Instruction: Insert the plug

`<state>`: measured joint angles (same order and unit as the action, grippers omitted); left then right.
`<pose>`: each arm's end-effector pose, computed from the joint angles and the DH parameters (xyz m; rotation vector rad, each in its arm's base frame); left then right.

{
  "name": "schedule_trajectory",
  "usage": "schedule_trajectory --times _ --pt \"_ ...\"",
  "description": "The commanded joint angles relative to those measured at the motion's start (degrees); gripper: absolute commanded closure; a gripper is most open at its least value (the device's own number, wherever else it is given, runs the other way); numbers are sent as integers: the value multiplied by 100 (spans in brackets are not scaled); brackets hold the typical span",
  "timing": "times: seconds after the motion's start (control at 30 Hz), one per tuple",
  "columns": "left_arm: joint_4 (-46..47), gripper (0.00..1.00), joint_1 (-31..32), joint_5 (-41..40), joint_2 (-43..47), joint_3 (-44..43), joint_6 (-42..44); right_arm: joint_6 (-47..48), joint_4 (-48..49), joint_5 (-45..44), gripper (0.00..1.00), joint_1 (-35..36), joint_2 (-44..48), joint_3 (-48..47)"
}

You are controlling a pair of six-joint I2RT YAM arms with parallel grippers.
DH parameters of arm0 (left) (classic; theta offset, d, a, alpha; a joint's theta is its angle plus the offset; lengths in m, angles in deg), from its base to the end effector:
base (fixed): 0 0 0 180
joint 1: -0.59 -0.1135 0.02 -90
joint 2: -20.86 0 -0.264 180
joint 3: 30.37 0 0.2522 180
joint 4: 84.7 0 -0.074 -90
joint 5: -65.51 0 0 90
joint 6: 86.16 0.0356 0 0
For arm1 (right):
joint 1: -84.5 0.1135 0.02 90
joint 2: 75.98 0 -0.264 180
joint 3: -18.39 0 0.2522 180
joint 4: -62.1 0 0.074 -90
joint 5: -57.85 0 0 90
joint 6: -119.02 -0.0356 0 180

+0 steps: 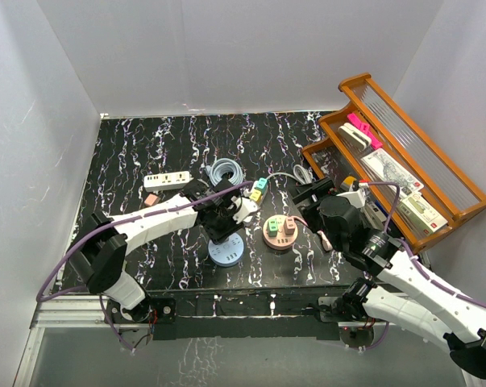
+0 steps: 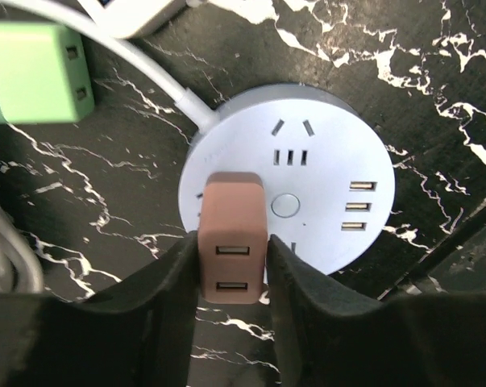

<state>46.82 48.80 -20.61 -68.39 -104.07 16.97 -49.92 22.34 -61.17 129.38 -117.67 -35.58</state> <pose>0.2031 -0.2309 0.2114 1.4038 2.3254 -0.2765 0.1274 0.1025 0.2942 0.9168 1.8831 0.8559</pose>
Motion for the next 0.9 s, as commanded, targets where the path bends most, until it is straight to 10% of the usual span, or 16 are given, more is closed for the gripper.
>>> schedule_trajectory --times 0.0,0.47,0.87 --pt "-413 55 -14 -125 297 -2 -261 151 69 -220 19 -12 12 -385" --pt "1382 24 -803 -601 2512 -20 -798 1045 -85 -29 20 -10 -406 -920" --pt "3000 21 -822 -2526 4597 771 -2363 3862 -504 1850 31 18 -3623 -3170"
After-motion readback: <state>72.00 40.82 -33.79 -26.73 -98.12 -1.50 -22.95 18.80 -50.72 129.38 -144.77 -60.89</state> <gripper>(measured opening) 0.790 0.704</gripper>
